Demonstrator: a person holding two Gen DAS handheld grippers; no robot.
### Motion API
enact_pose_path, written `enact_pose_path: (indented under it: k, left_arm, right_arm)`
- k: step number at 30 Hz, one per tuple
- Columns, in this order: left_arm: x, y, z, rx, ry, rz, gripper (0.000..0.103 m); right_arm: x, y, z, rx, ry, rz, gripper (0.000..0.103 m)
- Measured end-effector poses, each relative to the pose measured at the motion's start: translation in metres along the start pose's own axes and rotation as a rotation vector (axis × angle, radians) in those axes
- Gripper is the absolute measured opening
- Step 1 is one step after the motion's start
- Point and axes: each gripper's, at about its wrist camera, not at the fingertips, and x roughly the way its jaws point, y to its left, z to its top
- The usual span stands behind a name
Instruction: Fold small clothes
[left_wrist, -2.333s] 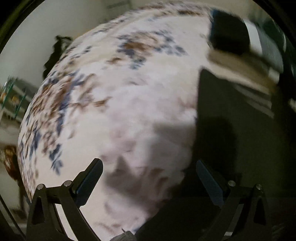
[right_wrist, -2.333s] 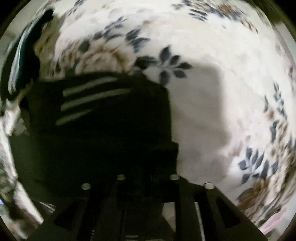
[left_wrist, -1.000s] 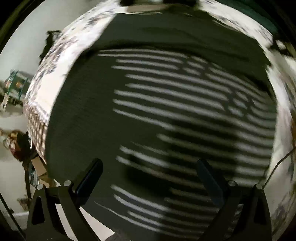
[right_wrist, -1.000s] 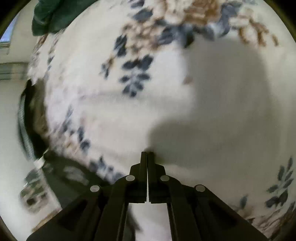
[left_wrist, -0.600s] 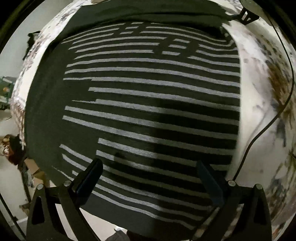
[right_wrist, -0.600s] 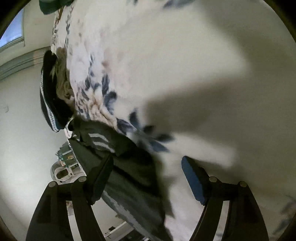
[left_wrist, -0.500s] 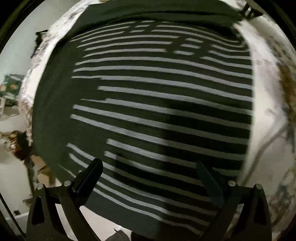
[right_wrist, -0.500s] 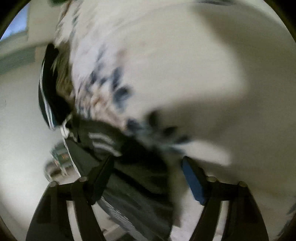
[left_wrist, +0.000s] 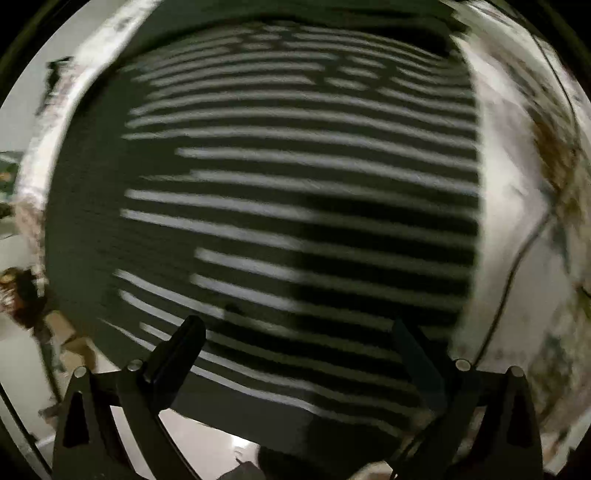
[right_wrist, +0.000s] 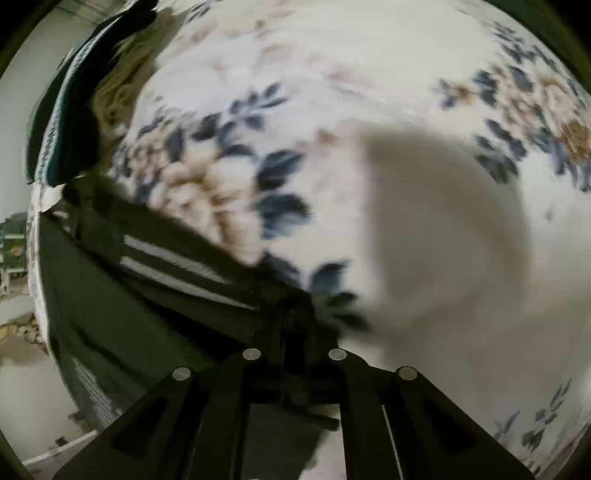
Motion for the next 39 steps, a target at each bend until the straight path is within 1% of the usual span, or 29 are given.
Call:
enact_pose_path:
  k: [2, 3, 4, 5, 6, 7, 8, 9, 10, 11, 12, 13, 14, 17, 19, 20, 21, 22, 23, 25, 26, 27, 29, 30, 31, 33, 35, 37, 39]
  left_arm:
    - [0.003, -0.011, -0.009, 0.029, 0.018, -0.050, 0.103]
    - [0.006, -0.016, -0.014, 0.042, 0.030, -0.067, 0.103]
    - [0.011, -0.023, -0.020, 0.055, 0.048, -0.077, 0.103]
    - [0.015, -0.027, -0.024, 0.062, 0.059, -0.078, 0.103]
    - [0.021, -0.032, -0.028, 0.070, 0.074, -0.078, 0.103]
    - [0.028, -0.038, -0.033, 0.080, 0.082, -0.065, 0.103]
    - [0.032, -0.042, -0.036, 0.094, 0.082, -0.043, 0.103]
    - [0.035, -0.046, -0.037, 0.113, 0.071, -0.018, 0.099]
    - [0.035, -0.047, -0.037, 0.126, 0.049, 0.000, 0.091]
    - [0.032, -0.047, -0.037, 0.133, 0.031, 0.010, 0.067]
    - [0.027, -0.046, -0.036, 0.135, 0.013, 0.019, 0.040]
    - [0.021, -0.041, -0.036, 0.129, -0.006, 0.023, 0.027]
    - [0.016, -0.035, -0.035, 0.118, -0.022, 0.005, 0.006]
    - [-0.004, -0.004, -0.030, 0.054, -0.061, -0.070, 0.005]
    - [-0.018, 0.015, -0.033, 0.028, -0.083, -0.105, 0.005]
    - [-0.024, 0.025, -0.032, 0.015, -0.093, -0.119, 0.004]
    - [-0.033, 0.037, -0.029, -0.001, -0.106, -0.137, 0.004]
    - [-0.038, 0.045, -0.026, -0.012, -0.116, -0.150, 0.004]
    - [-0.045, 0.056, -0.024, -0.026, -0.124, -0.165, 0.004]
    - [-0.059, 0.077, -0.024, -0.060, -0.144, -0.199, 0.004]
    - [-0.066, 0.082, -0.021, -0.073, -0.150, -0.210, 0.004]
    - [-0.073, 0.094, -0.027, -0.092, -0.156, -0.230, 0.004]
    - [-0.085, 0.122, -0.020, -0.130, -0.166, -0.267, 0.004]
    - [-0.091, 0.132, -0.014, -0.141, -0.169, -0.281, 0.004]
    - [-0.096, 0.150, -0.011, -0.158, -0.174, -0.302, 0.004]
    - [-0.104, 0.182, -0.007, -0.174, -0.181, -0.332, 0.004]
    - [-0.111, 0.213, -0.005, -0.194, -0.192, -0.350, 0.004]
    - [-0.115, 0.245, -0.004, -0.215, -0.195, -0.360, 0.004]
    - [-0.110, 0.276, -0.003, -0.255, -0.193, -0.385, 0.004]
  right_arm:
    - [0.000, -0.001, 0.003, 0.022, 0.064, 0.068, 0.015]
    - [-0.003, -0.004, 0.003, 0.029, 0.083, 0.105, 0.018]
    - [-0.008, -0.009, 0.002, 0.039, 0.103, 0.145, 0.031]
    - [-0.012, -0.017, 0.001, 0.050, 0.117, 0.156, 0.040]
    - [-0.018, -0.025, -0.001, 0.063, 0.126, 0.170, 0.052]
    - [-0.022, -0.033, -0.005, 0.077, 0.135, 0.187, 0.056]
    - [-0.024, -0.041, -0.010, 0.091, 0.148, 0.204, 0.056]
    - [-0.025, -0.047, -0.014, 0.104, 0.162, 0.215, 0.056]
    - [-0.023, -0.050, -0.019, 0.112, 0.168, 0.217, 0.056]
    - [-0.021, -0.054, -0.020, 0.123, 0.169, 0.216, 0.056]
    - [-0.020, -0.061, -0.028, 0.135, 0.167, 0.221, 0.056]
    - [-0.014, -0.057, -0.027, 0.155, 0.167, 0.238, 0.056]
    - [-0.010, -0.055, -0.031, 0.171, 0.165, 0.274, 0.056]
    - [-0.002, -0.055, -0.020, 0.215, 0.139, 0.324, 0.056]
    - [0.012, -0.050, -0.017, 0.268, 0.148, 0.362, 0.056]
    - [0.019, -0.049, -0.017, 0.279, 0.159, 0.363, 0.054]
    - [0.021, -0.045, -0.017, 0.287, 0.140, 0.337, 0.029]
    - [0.022, -0.038, -0.018, 0.290, 0.119, 0.316, 0.008]
    - [0.019, -0.033, -0.020, 0.288, 0.111, 0.285, 0.008]
    - [0.007, -0.019, -0.023, 0.281, 0.068, 0.224, 0.008]
    - [-0.001, -0.008, -0.024, 0.276, 0.056, 0.191, 0.008]
    - [-0.009, 0.001, -0.025, 0.271, 0.047, 0.173, 0.008]
    - [-0.034, 0.025, -0.024, 0.251, 0.026, 0.147, 0.007]
    - [-0.048, 0.040, -0.022, 0.239, 0.011, 0.142, 0.007]
    - [-0.061, 0.055, -0.019, 0.224, 0.002, 0.145, 0.007]
    - [-0.089, 0.096, -0.014, 0.192, -0.017, 0.138, 0.007]
    - [-0.105, 0.140, -0.010, 0.160, -0.034, 0.131, 0.007]
    - [-0.113, 0.193, -0.002, 0.124, -0.044, 0.111, 0.007]
    - [-0.114, 0.244, 0.008, 0.098, -0.053, 0.088, 0.006]
